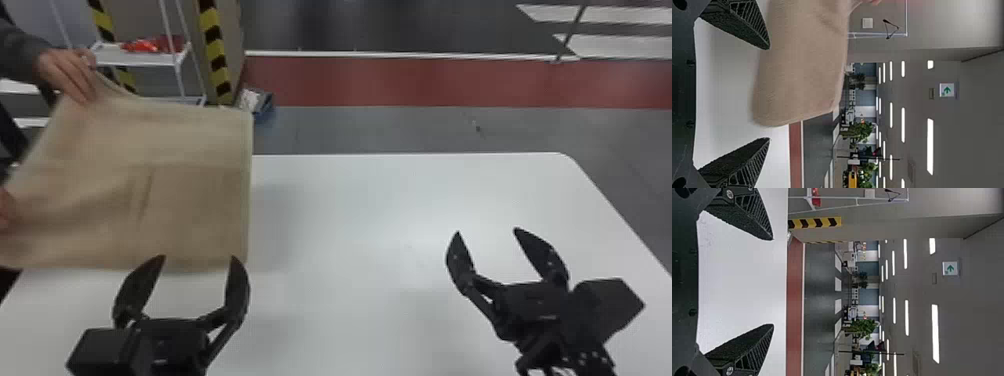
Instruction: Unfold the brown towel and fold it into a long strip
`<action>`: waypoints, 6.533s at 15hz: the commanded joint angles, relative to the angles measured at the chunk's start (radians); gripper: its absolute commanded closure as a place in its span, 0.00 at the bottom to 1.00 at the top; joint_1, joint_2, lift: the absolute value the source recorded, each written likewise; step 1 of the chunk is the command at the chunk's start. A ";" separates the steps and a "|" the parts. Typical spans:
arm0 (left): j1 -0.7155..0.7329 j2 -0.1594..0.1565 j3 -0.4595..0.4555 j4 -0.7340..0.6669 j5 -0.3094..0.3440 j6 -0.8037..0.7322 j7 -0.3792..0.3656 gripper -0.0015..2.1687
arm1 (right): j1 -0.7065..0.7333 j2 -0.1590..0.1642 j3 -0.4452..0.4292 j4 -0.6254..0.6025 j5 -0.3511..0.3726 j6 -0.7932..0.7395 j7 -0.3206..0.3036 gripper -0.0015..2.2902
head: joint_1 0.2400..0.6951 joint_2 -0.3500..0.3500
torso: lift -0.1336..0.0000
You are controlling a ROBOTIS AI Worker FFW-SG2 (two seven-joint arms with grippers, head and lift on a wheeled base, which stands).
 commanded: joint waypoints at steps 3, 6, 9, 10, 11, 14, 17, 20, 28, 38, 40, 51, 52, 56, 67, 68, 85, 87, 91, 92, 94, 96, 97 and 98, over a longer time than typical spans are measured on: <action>0.006 0.000 -0.002 -0.003 0.000 0.000 0.000 0.02 | 0.004 -0.001 0.000 -0.005 0.000 0.002 0.000 0.04 | 1.00 0.45 | 0.06; 0.008 0.002 -0.002 -0.008 0.000 0.000 0.000 0.02 | 0.011 -0.001 0.000 -0.019 0.000 0.008 0.000 0.04 | 1.00 0.45 | 0.06; 0.009 0.003 -0.002 -0.010 -0.002 0.000 -0.002 0.02 | 0.013 -0.001 -0.001 -0.026 0.000 0.017 0.000 0.04 | 1.00 0.45 | 0.06; 0.009 0.003 -0.003 -0.010 -0.002 0.000 -0.002 0.02 | 0.013 -0.001 -0.003 -0.026 0.000 0.017 0.000 0.04 | 1.00 0.45 | 0.06; 0.009 0.003 -0.003 -0.010 -0.003 0.000 -0.002 0.02 | 0.013 -0.001 -0.003 -0.025 0.000 0.020 0.000 0.04 | 1.00 0.45 | 0.06; 0.011 0.005 -0.003 -0.013 -0.005 0.003 0.000 0.02 | 0.010 -0.002 -0.005 -0.025 -0.002 0.023 0.000 0.04 | 1.00 0.45 | 0.06; 0.012 0.005 -0.002 -0.016 -0.008 0.018 0.000 0.02 | 0.004 -0.004 -0.005 -0.022 0.000 0.029 0.000 0.04 | 1.00 0.45 | 0.06; 0.012 0.003 -0.003 -0.020 -0.009 0.021 0.000 0.02 | 0.002 -0.007 -0.005 -0.022 0.000 0.029 0.000 0.04 | 1.00 0.45 | 0.06; 0.009 0.002 -0.003 -0.008 -0.011 0.021 0.000 0.02 | 0.001 -0.005 -0.005 -0.006 -0.006 0.023 0.000 0.04 | 1.00 0.44 | 0.06; -0.029 0.002 0.003 0.006 -0.002 0.034 -0.029 0.02 | 0.005 -0.001 -0.032 0.008 -0.008 0.008 0.000 0.04 | 1.00 0.44 | 0.06; -0.071 0.002 0.004 0.001 -0.002 0.114 -0.067 0.02 | 0.014 0.004 -0.052 0.008 -0.008 0.002 0.000 0.04 | 1.00 0.42 | 0.06; -0.471 -0.001 -0.016 0.207 0.046 0.460 -0.295 0.04 | 0.079 0.019 -0.106 -0.006 -0.020 -0.056 0.000 0.04 | 1.00 0.29 | 0.06; -0.503 -0.001 -0.012 0.230 0.051 0.497 -0.318 0.05 | 0.080 0.019 -0.106 -0.006 -0.020 -0.063 0.000 0.04 | 1.00 0.28 | 0.06; -0.614 -0.003 0.006 0.339 0.087 0.614 -0.400 0.07 | 0.082 0.019 -0.107 -0.006 -0.021 -0.069 0.000 0.04 | 1.00 0.28 | 0.06; -0.765 -0.017 0.035 0.609 0.123 0.638 -0.448 0.10 | 0.083 0.019 -0.118 -0.003 -0.025 -0.075 0.000 0.04 | 1.00 0.31 | 0.06; -0.765 -0.018 0.037 0.609 0.121 0.638 -0.448 0.10 | 0.083 0.019 -0.120 -0.003 -0.026 -0.072 0.000 0.04 | 1.00 0.32 | 0.06; -0.683 -0.017 0.081 0.509 0.115 0.638 -0.448 0.30 | 0.060 0.018 -0.107 -0.005 -0.025 -0.041 0.002 0.04 | 1.00 0.34 | 0.06; -0.680 -0.017 0.083 0.507 0.115 0.641 -0.448 0.30 | 0.059 0.018 -0.107 -0.003 -0.026 -0.041 0.002 0.04 | 1.00 0.35 | 0.06; -0.680 -0.017 0.083 0.509 0.110 0.638 -0.449 0.30 | 0.059 0.016 -0.109 0.001 -0.026 -0.041 0.002 0.04 | 1.00 0.35 | 0.06; -0.680 -0.017 0.083 0.509 0.110 0.638 -0.451 0.32 | 0.059 0.016 -0.109 0.003 -0.026 -0.041 0.002 0.04 | 1.00 0.35 | 0.06; -0.680 -0.017 0.083 0.509 0.109 0.638 -0.463 0.34 | 0.059 0.016 -0.109 0.003 -0.026 -0.044 0.002 0.04 | 1.00 0.35 | 0.06; -0.680 -0.018 0.081 0.509 0.092 0.638 -0.463 0.69 | 0.059 0.018 -0.107 0.004 -0.026 -0.044 0.002 0.04 | 1.00 0.35 | 0.06; -0.678 -0.020 0.084 0.509 0.095 0.638 -0.463 0.70 | 0.059 0.018 -0.109 0.004 -0.026 -0.044 0.002 0.04 | 1.00 0.34 | 0.06; -0.673 -0.020 0.087 0.509 0.093 0.638 -0.463 0.70 | 0.059 0.018 -0.109 0.006 -0.026 -0.044 0.002 0.04 | 1.00 0.34 | 0.06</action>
